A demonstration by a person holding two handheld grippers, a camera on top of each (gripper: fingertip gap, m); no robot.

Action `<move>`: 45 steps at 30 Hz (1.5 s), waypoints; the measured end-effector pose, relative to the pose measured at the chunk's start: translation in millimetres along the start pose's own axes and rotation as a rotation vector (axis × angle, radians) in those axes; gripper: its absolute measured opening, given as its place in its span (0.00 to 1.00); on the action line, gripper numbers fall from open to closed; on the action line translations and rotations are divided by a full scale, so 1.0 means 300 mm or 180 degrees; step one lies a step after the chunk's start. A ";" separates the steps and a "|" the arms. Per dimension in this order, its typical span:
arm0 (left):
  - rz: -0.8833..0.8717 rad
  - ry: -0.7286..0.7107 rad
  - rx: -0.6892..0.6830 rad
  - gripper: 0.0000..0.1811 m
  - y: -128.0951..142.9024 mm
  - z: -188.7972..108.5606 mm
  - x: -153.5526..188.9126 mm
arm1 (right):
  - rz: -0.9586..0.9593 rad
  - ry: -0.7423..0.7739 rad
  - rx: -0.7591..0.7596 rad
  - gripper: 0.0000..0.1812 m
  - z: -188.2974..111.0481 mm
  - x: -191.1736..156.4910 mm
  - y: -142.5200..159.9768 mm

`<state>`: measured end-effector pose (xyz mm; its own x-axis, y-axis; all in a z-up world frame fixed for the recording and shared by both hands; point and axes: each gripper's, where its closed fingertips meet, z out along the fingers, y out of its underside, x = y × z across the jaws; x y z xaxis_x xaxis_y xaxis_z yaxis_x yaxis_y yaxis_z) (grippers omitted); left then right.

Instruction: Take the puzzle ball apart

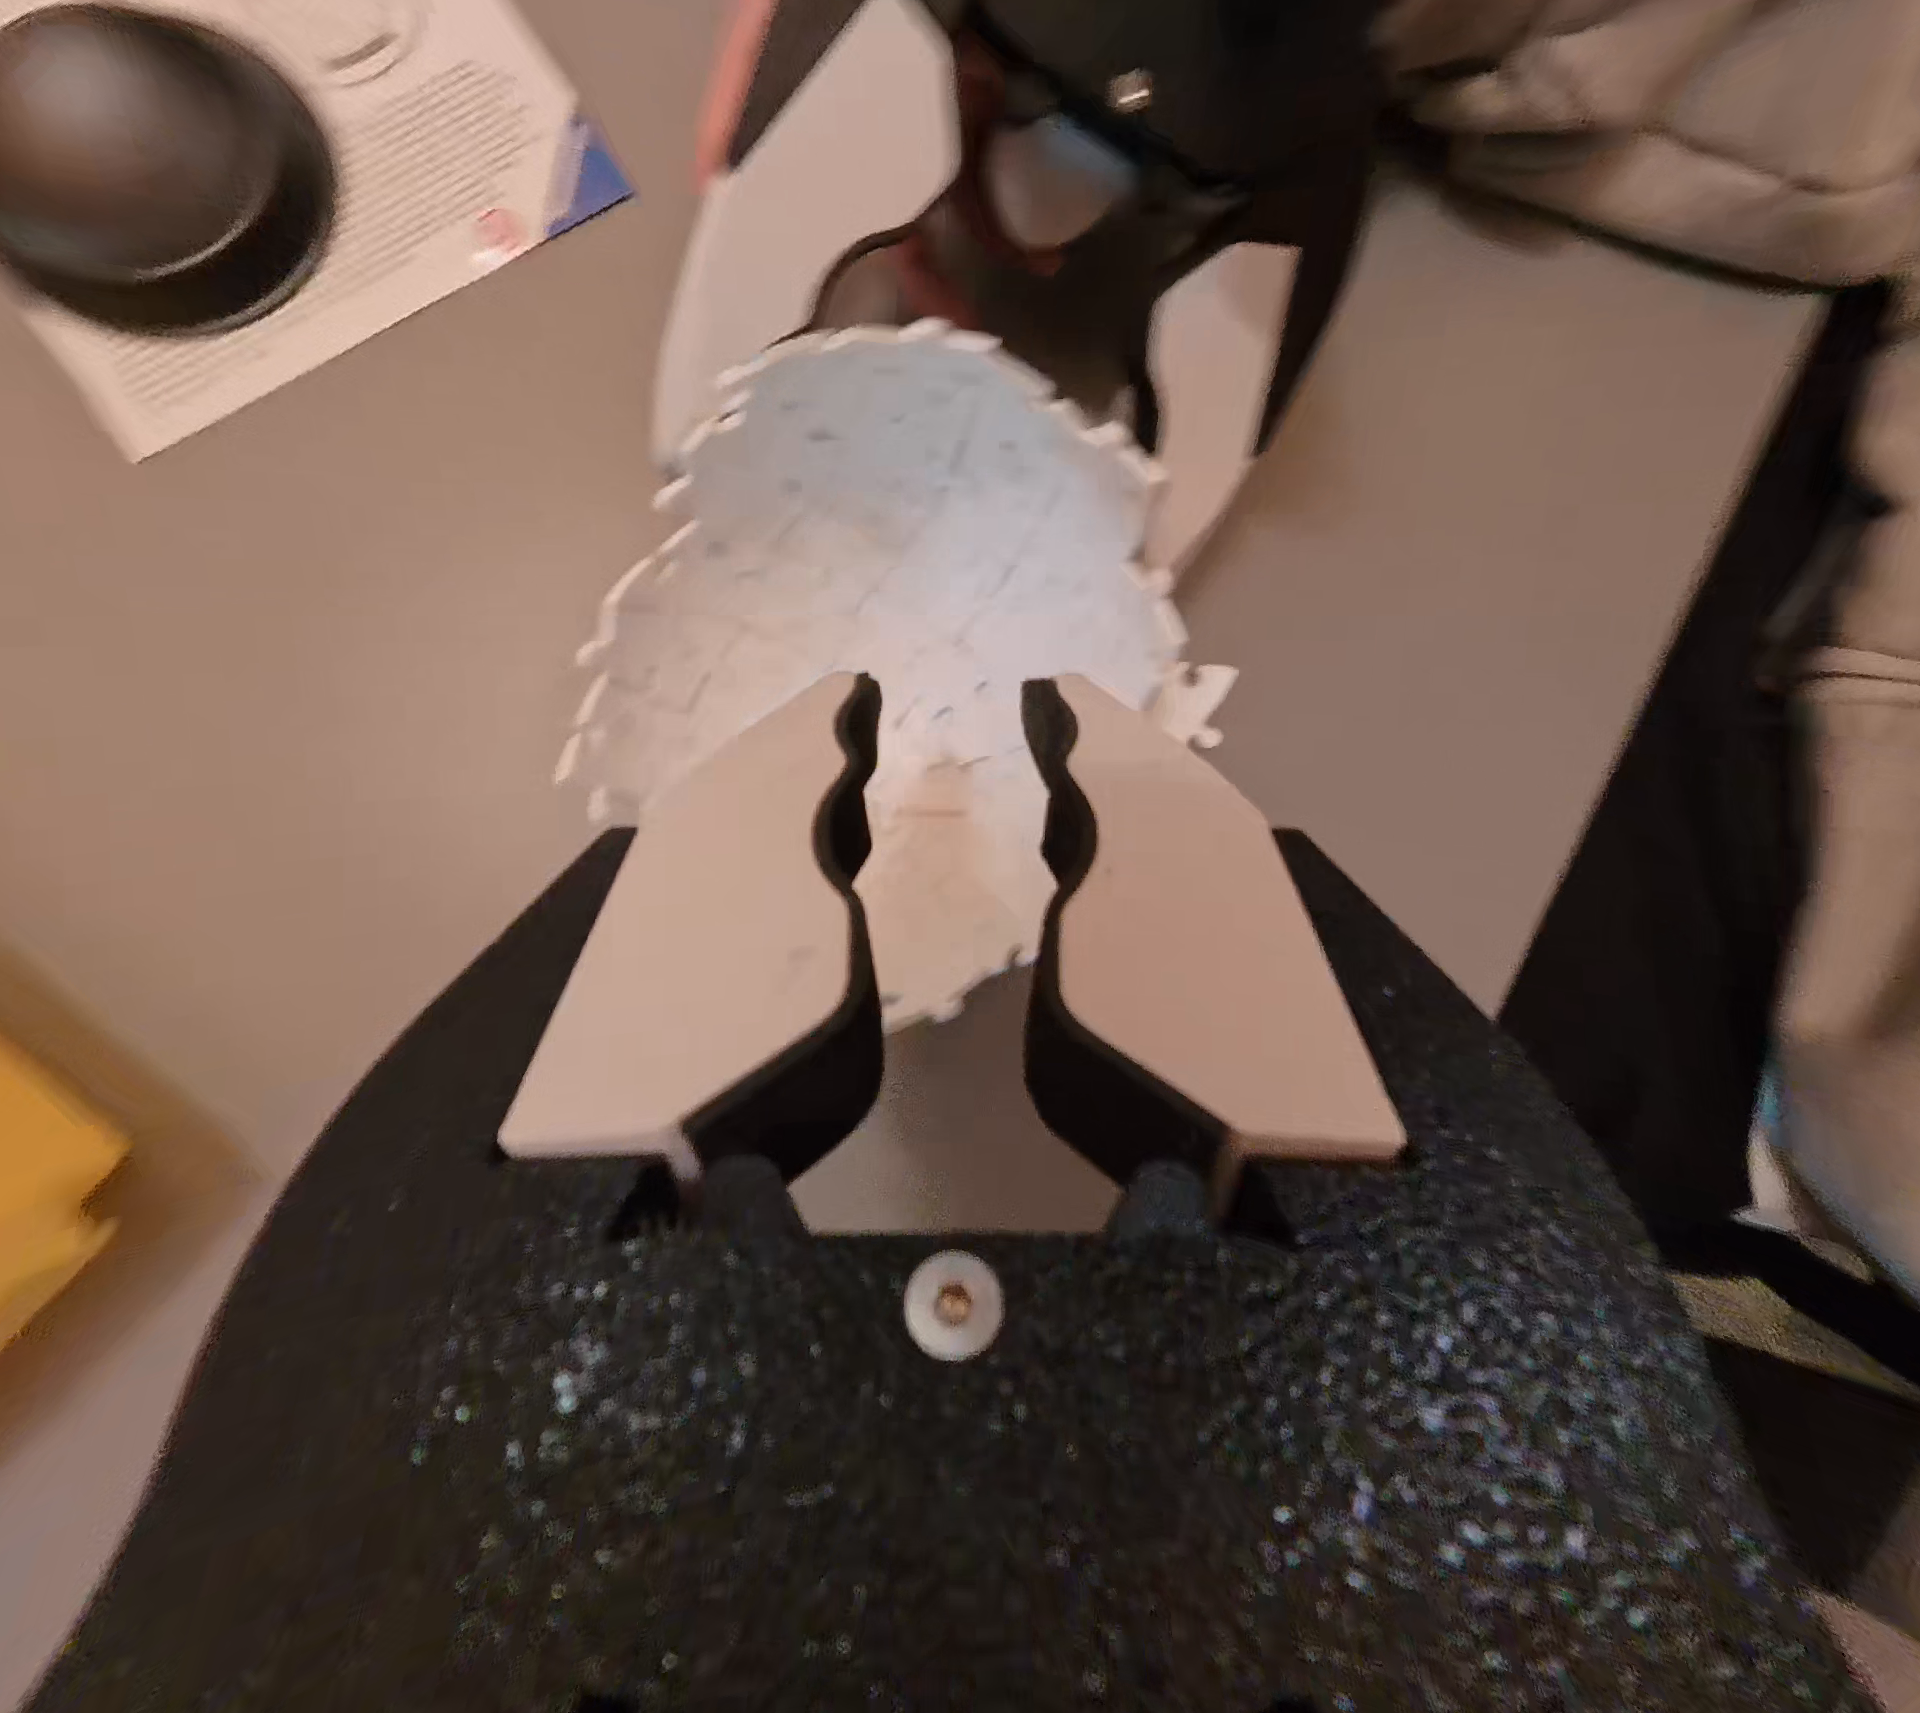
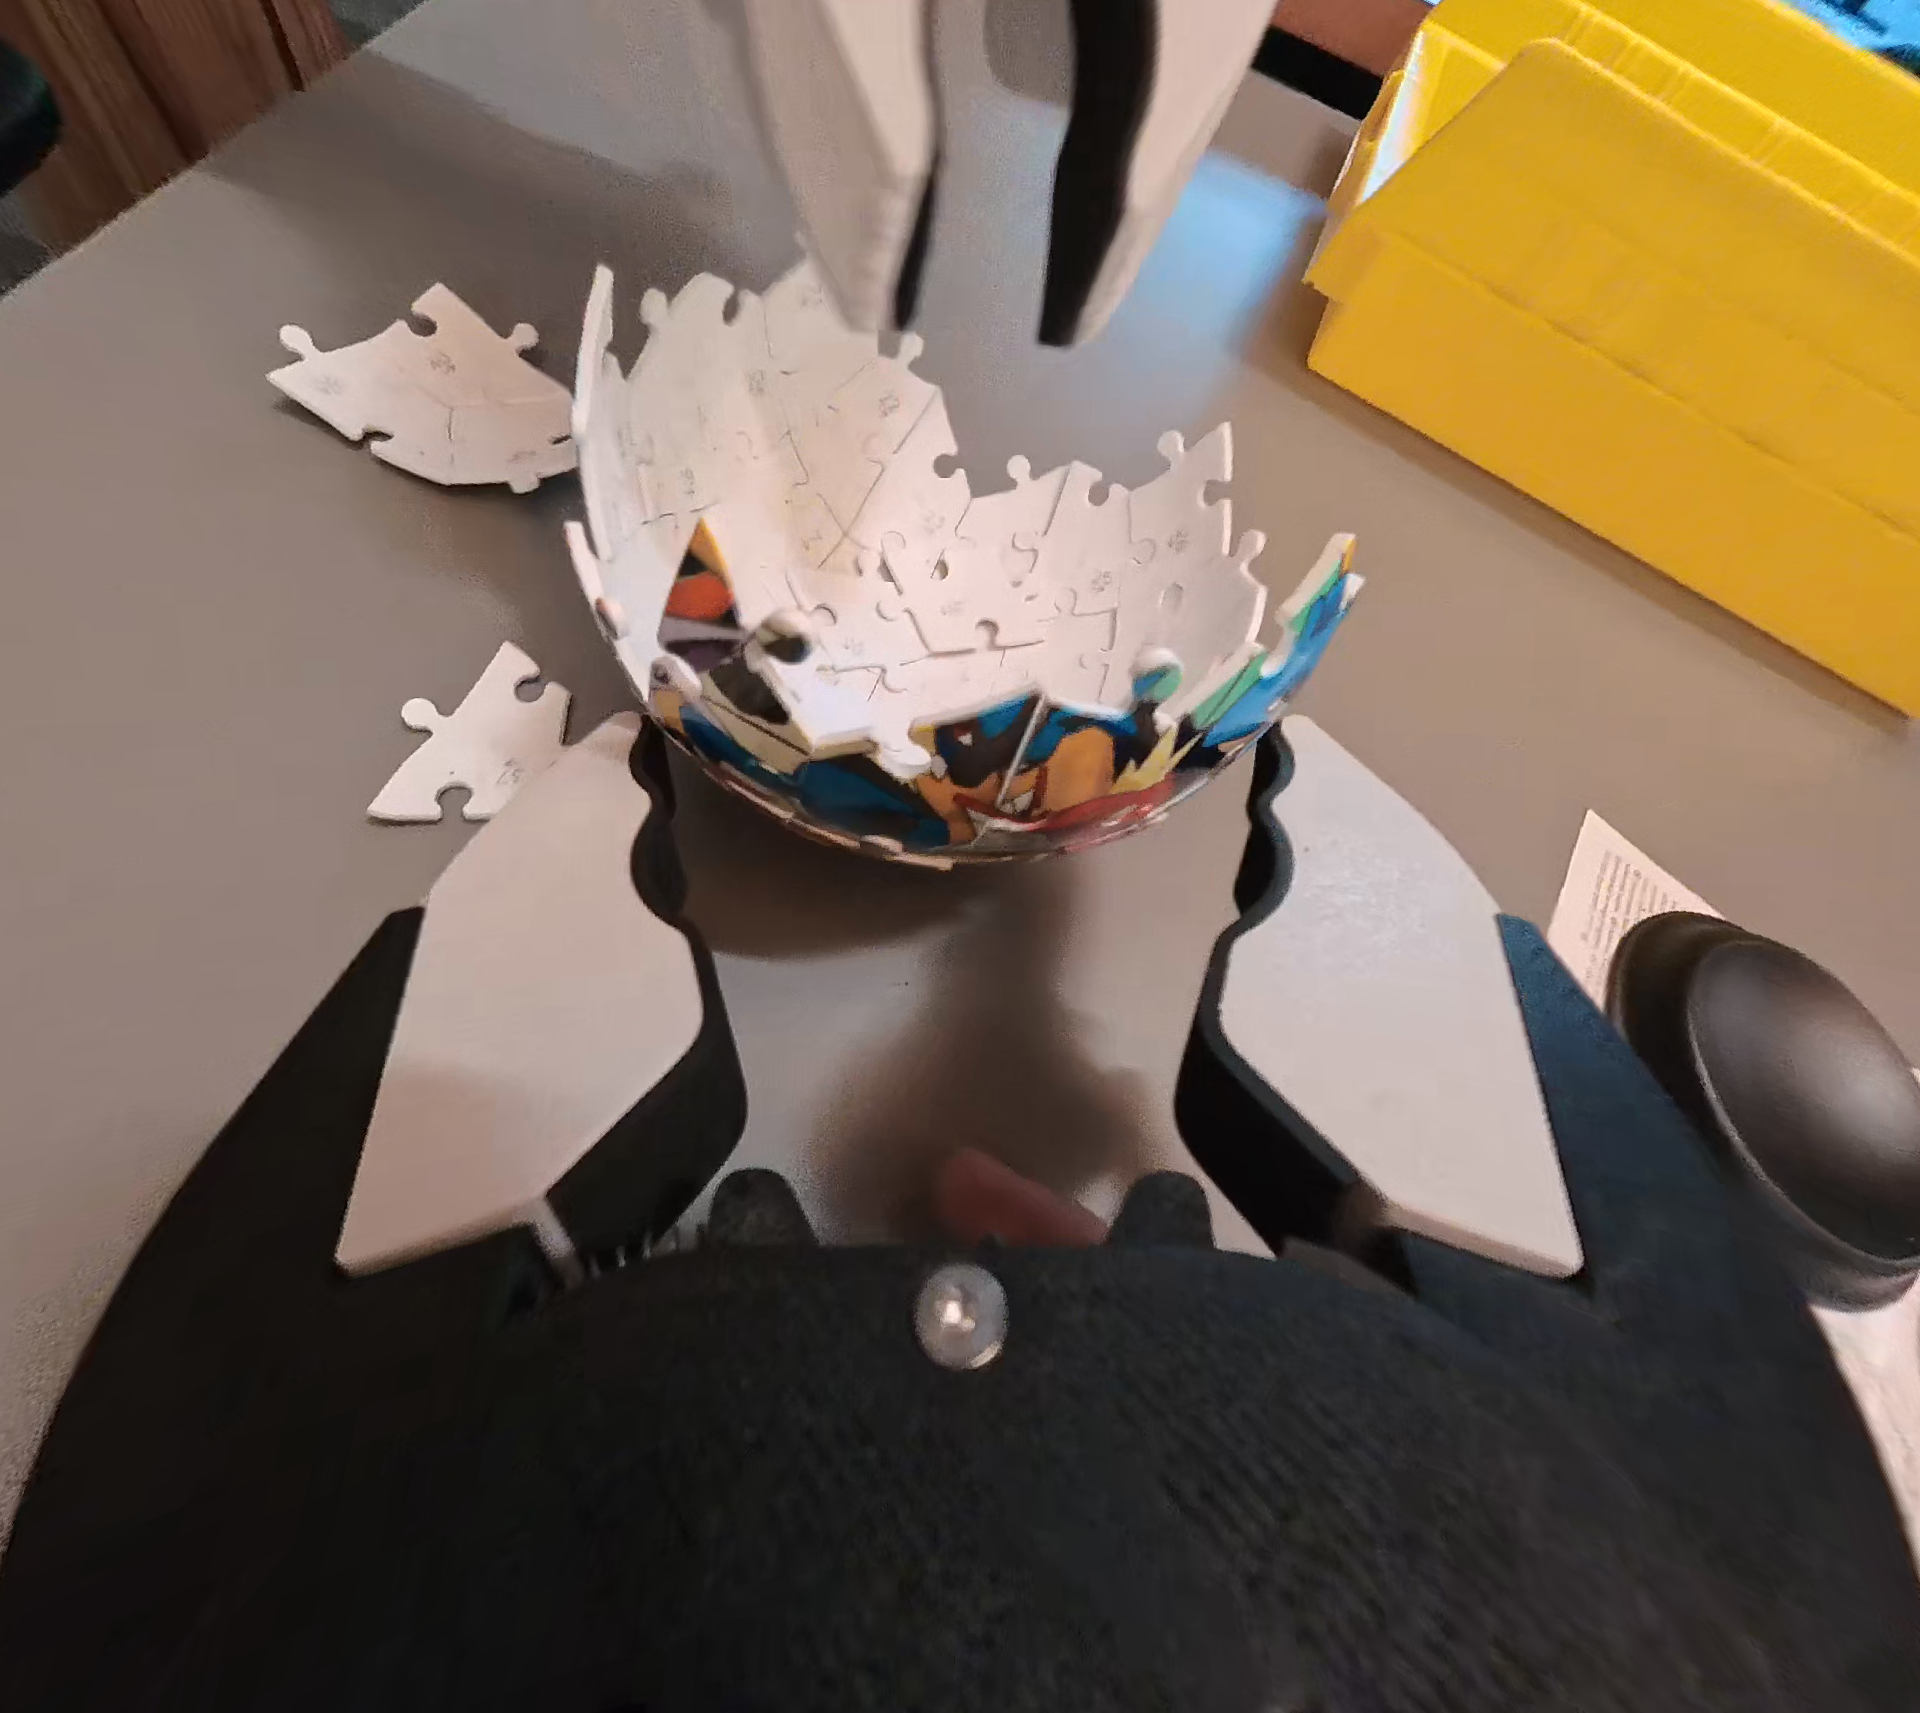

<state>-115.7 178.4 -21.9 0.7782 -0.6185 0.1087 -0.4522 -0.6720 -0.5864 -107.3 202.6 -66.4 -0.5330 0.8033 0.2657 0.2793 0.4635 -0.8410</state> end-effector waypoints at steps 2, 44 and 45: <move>-0.0155 -0.0376 -0.0237 0.14 0.042 -0.008 -0.045 | -0.0193 0.0087 0.0036 0.58 -0.006 -0.012 -0.004; -0.1246 -0.0805 -0.0902 0.07 0.124 0.123 -0.061 | -0.1173 0.1594 0.0541 0.57 -0.127 -0.063 -0.084; -0.1245 -0.0813 -0.0795 0.06 0.114 0.110 -0.060 | -0.1157 0.1618 0.0538 0.57 -0.136 -0.066 -0.083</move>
<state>-130.9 180.0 -70.4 0.9768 -0.2044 0.0638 -0.1728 -0.9285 -0.3286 -71.0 190.3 -31.5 -0.1137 0.7024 0.7027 0.0004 0.7073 -0.7069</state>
